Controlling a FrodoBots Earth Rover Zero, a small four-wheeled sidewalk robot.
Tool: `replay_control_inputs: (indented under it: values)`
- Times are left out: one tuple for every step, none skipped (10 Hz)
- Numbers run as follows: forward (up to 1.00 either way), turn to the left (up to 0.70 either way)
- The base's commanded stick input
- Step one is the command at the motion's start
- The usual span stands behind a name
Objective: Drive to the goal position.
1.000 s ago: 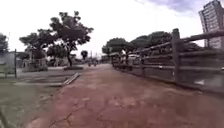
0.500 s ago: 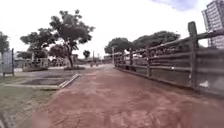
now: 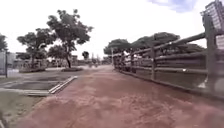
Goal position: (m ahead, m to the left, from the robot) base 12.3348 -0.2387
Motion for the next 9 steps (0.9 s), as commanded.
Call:
replay_control_inputs:
  values:
    - [1.00, 0.11]
    - [1.00, 0.26]
    - [1.00, 0.30]
    - [1.00, 0.34]
    - [1.00, 0.30]
    - [1.00, 0.06]
    - [1.00, 0.00]
    - [1.00, 0.00]
    - [1.00, 0.00]
